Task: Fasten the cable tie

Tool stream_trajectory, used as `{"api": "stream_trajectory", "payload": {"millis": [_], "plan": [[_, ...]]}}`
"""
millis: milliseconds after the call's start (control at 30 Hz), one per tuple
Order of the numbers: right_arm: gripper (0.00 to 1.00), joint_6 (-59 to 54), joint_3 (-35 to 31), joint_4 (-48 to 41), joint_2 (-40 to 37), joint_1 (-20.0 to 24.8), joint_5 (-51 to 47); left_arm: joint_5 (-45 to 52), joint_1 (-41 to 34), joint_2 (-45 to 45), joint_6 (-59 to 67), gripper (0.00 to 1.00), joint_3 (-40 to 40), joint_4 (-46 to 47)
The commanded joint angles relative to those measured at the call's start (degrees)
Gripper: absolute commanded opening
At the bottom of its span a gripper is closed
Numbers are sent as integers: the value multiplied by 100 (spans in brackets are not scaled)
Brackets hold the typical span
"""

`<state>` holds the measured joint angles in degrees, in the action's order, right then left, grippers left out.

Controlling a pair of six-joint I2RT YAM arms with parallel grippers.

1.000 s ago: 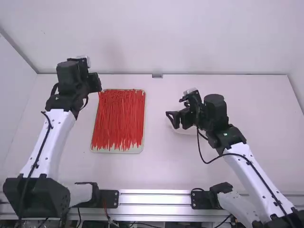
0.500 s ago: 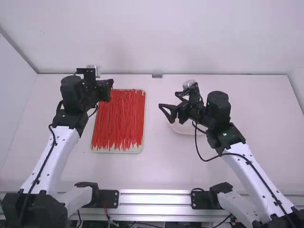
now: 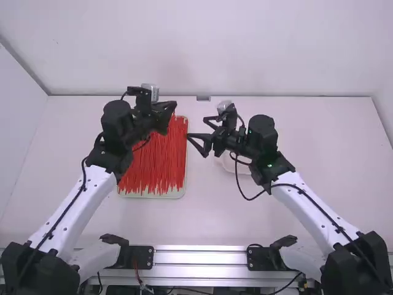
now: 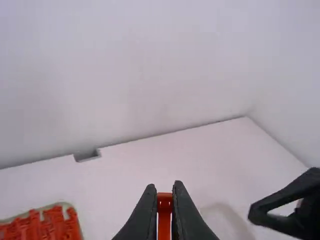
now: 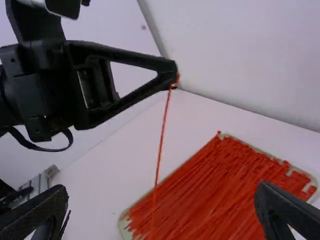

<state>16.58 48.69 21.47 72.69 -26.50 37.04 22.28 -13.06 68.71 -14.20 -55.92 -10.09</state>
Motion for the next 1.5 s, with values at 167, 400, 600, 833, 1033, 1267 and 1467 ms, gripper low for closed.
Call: {"api": "stream_trajectory", "payload": {"millis": [167,400,600,833,1033,1267,1467], "plan": [[99,140,155,133,109,-184,-258,-28,-404,-105,-361,2,50,-470],[100,142,155,131,109,-195,-256,-31,-758,-105,-448,2,50,-693],[89,140,155,129,109,-170,-278,-20,-876,-105,-450,2,52,-673],[69,164,155,109,109,-76,-236,319,-892,-105,-599,2,52,-890],[40,160,155,109,109,-76,-236,369,-892,-105,-595,2,52,-992],[6,162,155,127,109,-76,-243,369,-855,-105,-590,2,61,-975],[0,164,155,98,109,-74,-238,369,-885,-105,-586,5,61,-970]]}}
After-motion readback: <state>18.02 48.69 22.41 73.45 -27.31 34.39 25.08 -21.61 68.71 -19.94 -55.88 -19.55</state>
